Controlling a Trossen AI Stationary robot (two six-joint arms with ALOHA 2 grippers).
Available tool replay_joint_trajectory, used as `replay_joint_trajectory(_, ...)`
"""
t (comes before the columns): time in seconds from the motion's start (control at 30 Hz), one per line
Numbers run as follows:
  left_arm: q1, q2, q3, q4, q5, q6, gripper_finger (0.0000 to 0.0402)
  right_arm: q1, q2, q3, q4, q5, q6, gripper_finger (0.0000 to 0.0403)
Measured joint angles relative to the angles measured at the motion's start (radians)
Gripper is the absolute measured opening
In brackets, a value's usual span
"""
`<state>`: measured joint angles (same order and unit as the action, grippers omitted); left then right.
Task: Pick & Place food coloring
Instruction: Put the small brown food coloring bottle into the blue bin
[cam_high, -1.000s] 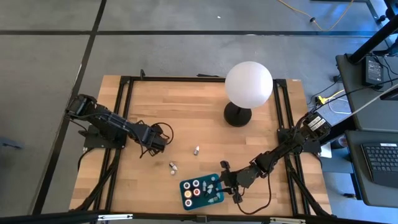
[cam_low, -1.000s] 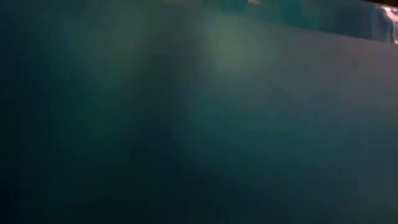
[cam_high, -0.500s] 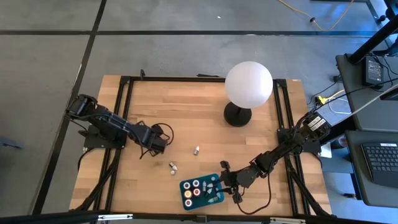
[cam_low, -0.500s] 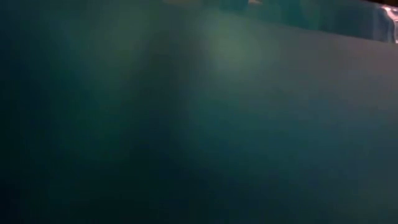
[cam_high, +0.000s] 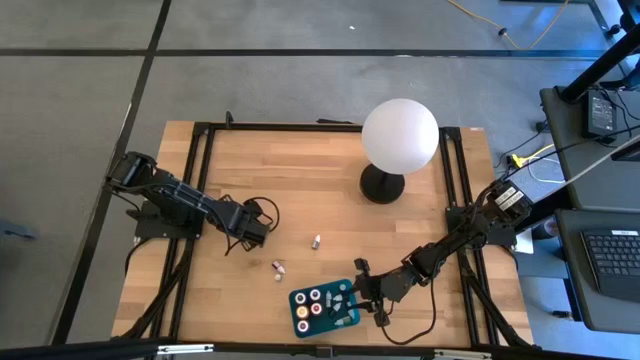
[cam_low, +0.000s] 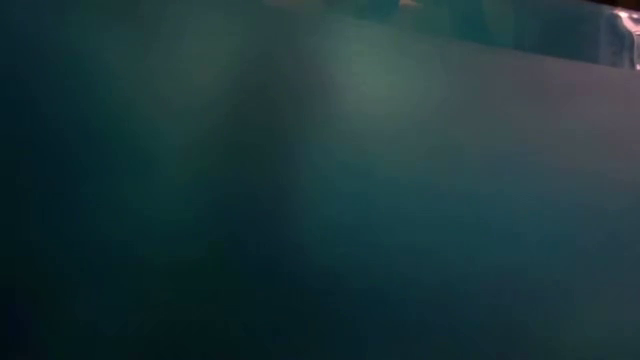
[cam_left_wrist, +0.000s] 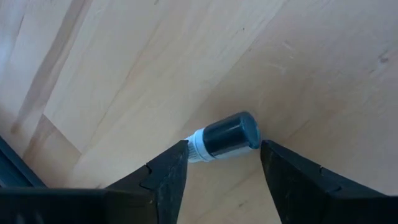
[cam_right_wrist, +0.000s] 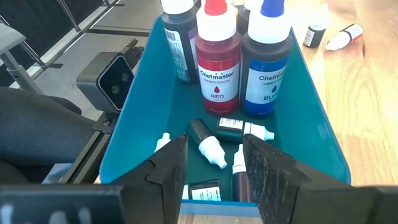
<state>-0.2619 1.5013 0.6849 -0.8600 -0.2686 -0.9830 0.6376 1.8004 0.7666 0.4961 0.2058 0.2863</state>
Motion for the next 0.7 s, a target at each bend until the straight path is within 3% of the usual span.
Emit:
replay_joint_trajectory(0.33,-0.001,-0.001,0.001,-0.016,0.045,-0.001,0.0135,0.000,0.000,0.000,0.000,0.000,-0.001,0.0161)
replay_joint_trajectory(0.5,0.000,0.001,0.001,0.027,0.160,0.010,0.0110,0.000,0.000,0.000,0.000,0.002,-0.002,0.0159)
replay_joint_trajectory(0.7,-0.014,0.001,0.002,0.039,0.143,0.017,0.0074,-0.001,0.000,0.000,-0.001,0.002,-0.002,0.0161)
